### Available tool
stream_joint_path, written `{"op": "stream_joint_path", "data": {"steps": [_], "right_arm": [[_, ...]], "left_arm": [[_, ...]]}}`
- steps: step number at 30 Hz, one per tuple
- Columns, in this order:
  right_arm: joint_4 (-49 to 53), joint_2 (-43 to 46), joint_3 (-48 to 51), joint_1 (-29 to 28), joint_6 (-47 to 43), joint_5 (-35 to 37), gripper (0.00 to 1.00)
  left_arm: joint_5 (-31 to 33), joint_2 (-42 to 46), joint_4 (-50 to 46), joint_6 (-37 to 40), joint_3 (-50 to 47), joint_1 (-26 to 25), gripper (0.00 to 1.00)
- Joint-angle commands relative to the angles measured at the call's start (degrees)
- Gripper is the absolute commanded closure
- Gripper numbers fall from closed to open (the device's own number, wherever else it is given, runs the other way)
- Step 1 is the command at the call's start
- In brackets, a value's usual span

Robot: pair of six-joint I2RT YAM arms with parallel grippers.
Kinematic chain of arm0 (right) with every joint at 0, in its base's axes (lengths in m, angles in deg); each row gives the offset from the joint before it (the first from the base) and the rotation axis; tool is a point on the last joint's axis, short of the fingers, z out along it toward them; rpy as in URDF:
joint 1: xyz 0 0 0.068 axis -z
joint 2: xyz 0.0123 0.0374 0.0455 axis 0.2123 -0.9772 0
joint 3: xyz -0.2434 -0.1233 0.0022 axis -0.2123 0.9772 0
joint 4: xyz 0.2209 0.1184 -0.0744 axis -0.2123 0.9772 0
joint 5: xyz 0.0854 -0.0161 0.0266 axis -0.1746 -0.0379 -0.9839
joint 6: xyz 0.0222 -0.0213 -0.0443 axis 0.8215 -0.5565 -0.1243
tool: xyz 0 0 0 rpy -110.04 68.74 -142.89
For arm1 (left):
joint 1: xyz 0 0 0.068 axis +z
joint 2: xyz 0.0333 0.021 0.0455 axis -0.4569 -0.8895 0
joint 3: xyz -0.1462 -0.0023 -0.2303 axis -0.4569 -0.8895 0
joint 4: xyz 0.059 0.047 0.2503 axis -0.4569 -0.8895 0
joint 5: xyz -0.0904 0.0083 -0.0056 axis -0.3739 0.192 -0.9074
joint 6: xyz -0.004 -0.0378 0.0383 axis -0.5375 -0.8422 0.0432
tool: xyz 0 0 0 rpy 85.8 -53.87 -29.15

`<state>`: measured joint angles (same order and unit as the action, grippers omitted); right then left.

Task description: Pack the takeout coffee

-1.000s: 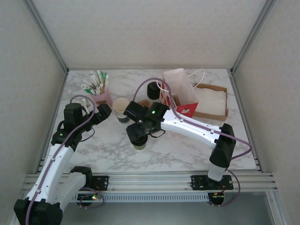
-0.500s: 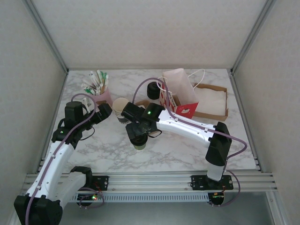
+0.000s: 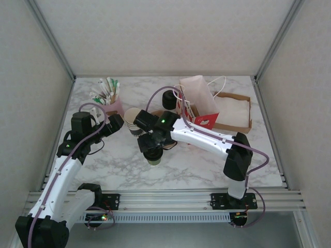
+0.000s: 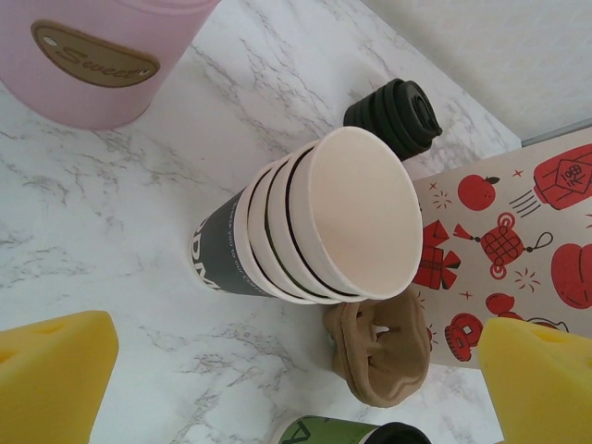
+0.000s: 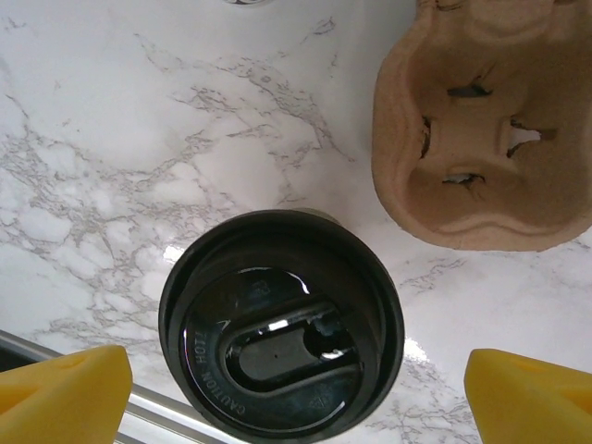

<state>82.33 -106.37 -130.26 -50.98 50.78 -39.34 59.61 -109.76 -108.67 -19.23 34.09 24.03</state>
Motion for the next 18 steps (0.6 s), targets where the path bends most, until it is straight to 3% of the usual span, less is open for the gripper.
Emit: {"op": "stream_joint_path", "data": {"steps": [1,18], "right_arm": [[3.7,-2.6,-2.4,0.2,-1.0,-0.6,0.07],[7.4,-7.6,-6.6,-0.5,-2.3,-2.0,0.11]], "left_arm": [[-1.1,0.8,0.2,1.3,0.4,0.5,0.00],[-1.7,0.2,0.6,1.8,-0.1,0.4,0.00]]}}
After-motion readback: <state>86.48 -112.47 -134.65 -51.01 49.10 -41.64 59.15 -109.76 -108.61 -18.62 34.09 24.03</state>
